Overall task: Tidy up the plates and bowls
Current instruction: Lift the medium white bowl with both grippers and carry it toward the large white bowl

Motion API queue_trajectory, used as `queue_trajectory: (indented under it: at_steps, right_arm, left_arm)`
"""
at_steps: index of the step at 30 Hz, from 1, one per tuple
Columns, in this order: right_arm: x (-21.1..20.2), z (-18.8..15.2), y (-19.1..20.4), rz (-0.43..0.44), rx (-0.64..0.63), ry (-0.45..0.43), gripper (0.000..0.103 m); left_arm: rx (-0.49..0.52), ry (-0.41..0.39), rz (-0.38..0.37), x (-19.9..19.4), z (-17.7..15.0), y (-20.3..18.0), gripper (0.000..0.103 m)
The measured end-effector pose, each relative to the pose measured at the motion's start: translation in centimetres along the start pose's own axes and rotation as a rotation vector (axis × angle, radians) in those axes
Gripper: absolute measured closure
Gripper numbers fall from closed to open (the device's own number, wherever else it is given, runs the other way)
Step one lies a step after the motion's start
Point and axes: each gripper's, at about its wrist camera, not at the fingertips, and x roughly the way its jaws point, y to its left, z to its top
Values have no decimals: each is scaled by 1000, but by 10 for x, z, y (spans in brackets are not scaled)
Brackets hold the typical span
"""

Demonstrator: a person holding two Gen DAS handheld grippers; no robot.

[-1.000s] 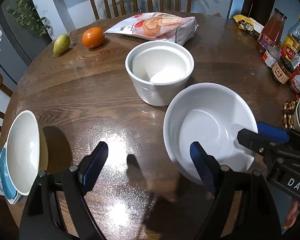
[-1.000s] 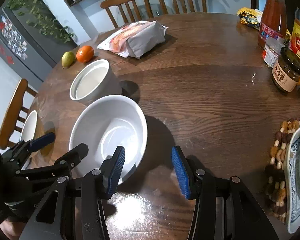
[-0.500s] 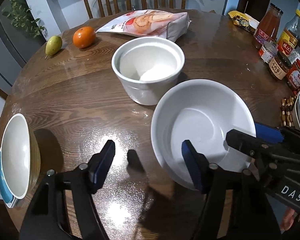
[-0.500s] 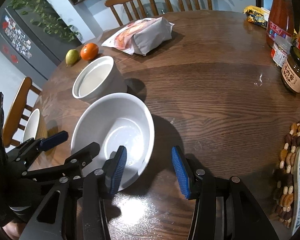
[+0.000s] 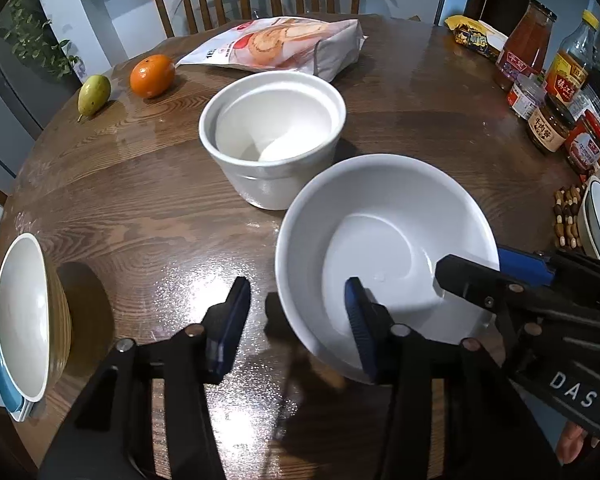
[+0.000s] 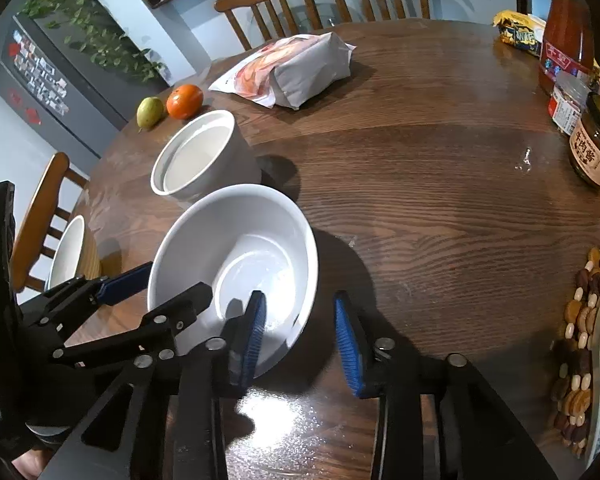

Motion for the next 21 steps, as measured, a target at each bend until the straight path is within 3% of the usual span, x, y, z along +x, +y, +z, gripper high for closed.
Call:
queue_trajectory:
  at_steps: [10, 21]
  right_arm:
    - [1, 0, -1, 21, 9, 9, 85]
    - [-6, -4, 4, 18, 14, -1, 86]
  left_arm:
    - [34, 1, -12, 2, -3, -8, 78]
    - [42, -44, -4, -15, -7, -7, 78]
